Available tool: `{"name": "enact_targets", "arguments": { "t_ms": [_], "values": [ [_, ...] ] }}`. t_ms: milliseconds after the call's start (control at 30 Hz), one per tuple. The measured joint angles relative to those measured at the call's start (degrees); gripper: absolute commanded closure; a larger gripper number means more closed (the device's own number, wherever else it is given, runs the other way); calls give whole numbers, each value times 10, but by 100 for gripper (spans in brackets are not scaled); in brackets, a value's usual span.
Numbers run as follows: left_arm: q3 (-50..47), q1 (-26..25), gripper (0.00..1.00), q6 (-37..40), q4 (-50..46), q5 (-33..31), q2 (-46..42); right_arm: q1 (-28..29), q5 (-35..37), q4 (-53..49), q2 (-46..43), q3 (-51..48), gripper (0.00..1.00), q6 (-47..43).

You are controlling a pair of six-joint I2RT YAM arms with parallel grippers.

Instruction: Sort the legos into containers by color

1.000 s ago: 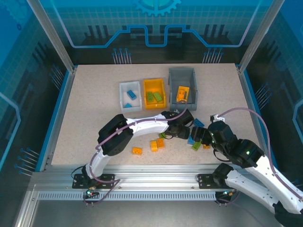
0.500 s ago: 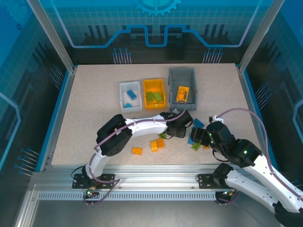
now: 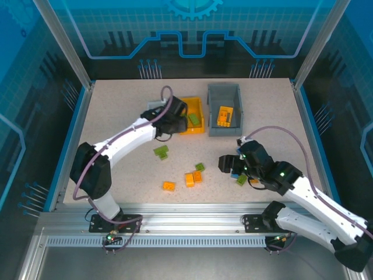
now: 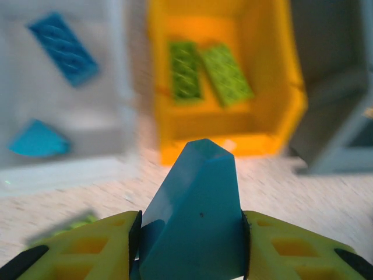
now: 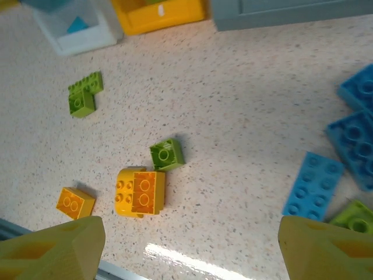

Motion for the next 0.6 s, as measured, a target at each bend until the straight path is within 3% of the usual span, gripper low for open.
{"name": "enact_targets", "arguments": {
  "t_ms": [167, 333, 600],
  "values": [
    [16, 78, 62, 35, -11, 1, 38, 28, -15, 41, 71, 17, 21, -17],
    [65, 115, 60, 57, -22, 4, 112, 38, -17, 75, 94, 26, 21, -19],
    [126, 122, 41, 73, -38, 9, 188, 42, -16, 89, 126, 26, 21, -19]
  ]
}}
